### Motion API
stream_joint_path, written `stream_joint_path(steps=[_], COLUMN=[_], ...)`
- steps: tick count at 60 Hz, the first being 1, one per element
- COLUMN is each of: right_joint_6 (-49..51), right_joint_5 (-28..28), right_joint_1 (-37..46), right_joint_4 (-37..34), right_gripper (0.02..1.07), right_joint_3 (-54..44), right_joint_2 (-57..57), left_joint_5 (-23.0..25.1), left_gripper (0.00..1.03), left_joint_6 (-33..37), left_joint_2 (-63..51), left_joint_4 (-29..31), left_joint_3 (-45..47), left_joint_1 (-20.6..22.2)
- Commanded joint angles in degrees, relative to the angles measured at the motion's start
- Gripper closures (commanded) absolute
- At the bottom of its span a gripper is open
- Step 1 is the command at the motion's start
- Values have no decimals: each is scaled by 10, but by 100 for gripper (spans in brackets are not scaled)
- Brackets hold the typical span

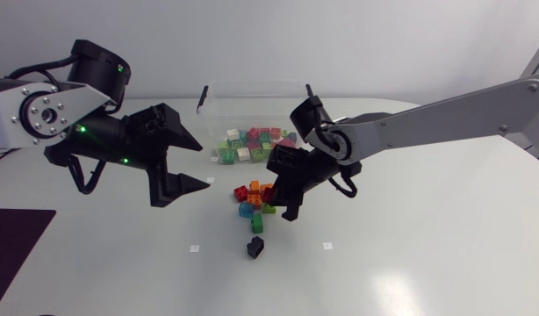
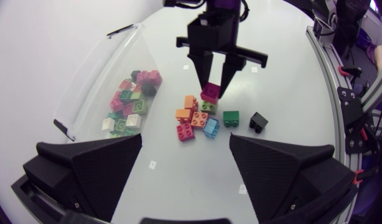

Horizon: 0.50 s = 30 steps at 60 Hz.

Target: Place the duplo bricks in the container

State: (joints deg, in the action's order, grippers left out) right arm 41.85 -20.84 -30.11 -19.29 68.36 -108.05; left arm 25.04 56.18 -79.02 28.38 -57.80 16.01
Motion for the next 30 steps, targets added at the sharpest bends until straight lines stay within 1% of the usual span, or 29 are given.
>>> stream_joint_path(steps=[1, 20, 30], right_joint_6=[9, 9, 9], right_joint_5=[-6, -25, -34], right_joint_1=[9, 41, 55], right_joint_4=[-1, -11, -19], right_gripper=[90, 90, 90], right_joint_3=[-27, -60, -60], right_joint_2=[33, 114, 140], left_joint_5=[4, 5, 5], left_gripper=[5, 5, 6], left_joint_6=[25, 49, 68], left_joint_2=[-15, -108, -160], left_joint_4=[-14, -46, -49], left_joint_3=[21, 29, 17], left_joint_1=[13, 46, 60])
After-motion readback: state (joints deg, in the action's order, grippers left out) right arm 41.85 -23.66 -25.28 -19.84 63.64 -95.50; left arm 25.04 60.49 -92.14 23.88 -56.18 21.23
